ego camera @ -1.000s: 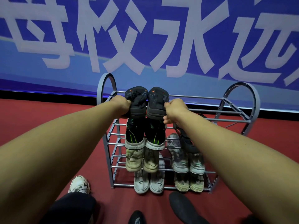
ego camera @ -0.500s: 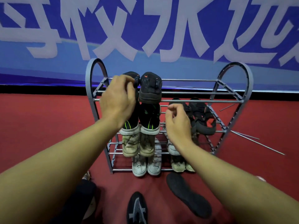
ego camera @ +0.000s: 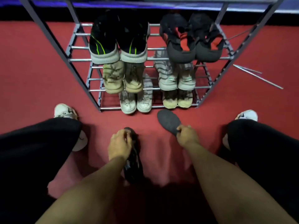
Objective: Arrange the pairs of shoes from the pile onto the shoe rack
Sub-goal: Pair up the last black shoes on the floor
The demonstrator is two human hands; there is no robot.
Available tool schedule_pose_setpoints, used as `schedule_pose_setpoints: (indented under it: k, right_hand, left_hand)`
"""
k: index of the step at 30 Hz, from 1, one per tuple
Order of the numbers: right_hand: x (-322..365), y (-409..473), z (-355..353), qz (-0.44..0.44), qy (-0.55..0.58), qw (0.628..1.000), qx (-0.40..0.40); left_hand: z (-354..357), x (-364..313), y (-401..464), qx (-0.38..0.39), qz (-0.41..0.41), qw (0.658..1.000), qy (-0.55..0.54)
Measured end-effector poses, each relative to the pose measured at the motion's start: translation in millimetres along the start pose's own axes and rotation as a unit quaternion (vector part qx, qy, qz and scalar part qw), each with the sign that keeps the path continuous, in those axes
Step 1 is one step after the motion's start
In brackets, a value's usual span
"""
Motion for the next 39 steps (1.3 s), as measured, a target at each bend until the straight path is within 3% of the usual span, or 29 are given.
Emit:
schedule_pose_setpoints:
  k: [4, 7, 13, 18, 20, 22, 24, 26, 28, 29, 31, 34, 39]
  right_hand:
    - [-43, -2, 32, 0.078, -0.020, 0.997, -0.009]
    - [-65, 3, 45, 0.136, -0.002, 0.991, 0.001]
    - [-55, 8, 25, 0.182, -0.086, 0.980, -0.011]
    - [-12, -31, 45, 0.016, -0.178, 0.982, -0.067]
    - [14, -42, 65, -0.087, -0.176, 0.981, -0.007]
    - [40, -53, 90, -0.210, -0.171, 0.957, 0.106]
    - [57, -62, 103, -0.258, -0.126, 0.945, 0.159]
    - [62, -60, 97, -0.200, -0.033, 0.977, 0.071]
    - [50, -51, 80, -0.065, 0.082, 0.993, -0.063]
    - [40, -45, 77, 0.002, 0.107, 0.991, -0.081]
    - [18, -35, 85, 0.097, 0.104, 0.990, -0.004]
    - [5, -37, 102, 0.124, 0.124, 0.976, 0.126]
    - [7, -39, 110, 0.140, 0.124, 0.971, 0.147]
  left_hand:
    - [43, 83, -18, 0.080, -0.130, 0.987, 0.051]
    - [63, 125, -37, 0.126, -0.293, 0.947, 0.036]
    - [76, 115, -29, 0.150, -0.255, 0.953, 0.056]
    - [73, 105, -37, 0.118, -0.329, 0.937, 0.030]
    - [71, 105, -42, 0.107, -0.360, 0.927, 0.003]
    - [73, 103, -46, 0.124, -0.366, 0.922, -0.019]
    - [76, 109, -49, 0.138, -0.387, 0.910, -0.061]
    - [77, 119, -53, 0.146, -0.432, 0.885, -0.091]
    - [85, 124, -62, 0.183, -0.465, 0.858, -0.118]
    - [88, 121, -66, 0.211, -0.459, 0.854, -0.128]
    - [95, 124, -69, 0.218, -0.444, 0.860, -0.123]
    - [123, 154, -59, 0.215, -0.451, 0.858, -0.117]
    - [158, 186, -45, 0.226, -0.459, 0.857, -0.060]
Point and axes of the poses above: each hand's wrist, its own y-axis towards the middle knuckle, its own z-axis out of the palm, x = y × z, the point moved 7 cm from there along y, towards the middle knuckle, and after that the axes turned 10 degrees about -z, right-handed, at the moved point
